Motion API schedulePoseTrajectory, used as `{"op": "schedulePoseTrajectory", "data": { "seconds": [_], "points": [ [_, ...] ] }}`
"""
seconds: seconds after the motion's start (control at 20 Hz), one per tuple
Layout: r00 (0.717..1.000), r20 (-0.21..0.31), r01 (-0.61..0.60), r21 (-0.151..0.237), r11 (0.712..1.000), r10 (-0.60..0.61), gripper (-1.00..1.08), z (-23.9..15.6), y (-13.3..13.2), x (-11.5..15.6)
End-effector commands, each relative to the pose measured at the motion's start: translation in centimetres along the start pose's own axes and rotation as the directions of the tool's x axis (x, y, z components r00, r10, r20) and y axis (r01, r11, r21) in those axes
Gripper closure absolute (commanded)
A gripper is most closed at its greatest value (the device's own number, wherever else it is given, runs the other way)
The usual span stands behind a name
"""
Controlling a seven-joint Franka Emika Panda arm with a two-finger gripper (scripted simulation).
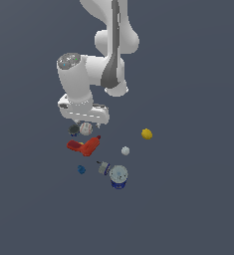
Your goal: Pick up a designated object from a clutter of objects.
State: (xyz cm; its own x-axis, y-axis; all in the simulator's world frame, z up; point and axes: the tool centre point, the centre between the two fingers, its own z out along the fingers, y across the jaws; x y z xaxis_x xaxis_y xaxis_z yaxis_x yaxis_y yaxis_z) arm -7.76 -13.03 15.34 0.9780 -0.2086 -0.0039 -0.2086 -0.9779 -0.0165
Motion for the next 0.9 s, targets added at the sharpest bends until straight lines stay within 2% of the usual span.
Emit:
{"op": "schedulePoseTrajectory", "data": {
  "seconds": [0.0,0.4,0.85],
  "points": [
    [1.000,-0.002,-0.021,-0.004,1.000,0.021,-0.92,1.6,1.5,-1.3],
    [0.998,-0.005,-0.066,-0.013,0.998,0.066,-0.92,4.7,4.5,-4.4],
    [0.997,-0.004,-0.077,-0.016,0.997,0.077,-0.92,5.4,5.2,-5.2]
  ]
}}
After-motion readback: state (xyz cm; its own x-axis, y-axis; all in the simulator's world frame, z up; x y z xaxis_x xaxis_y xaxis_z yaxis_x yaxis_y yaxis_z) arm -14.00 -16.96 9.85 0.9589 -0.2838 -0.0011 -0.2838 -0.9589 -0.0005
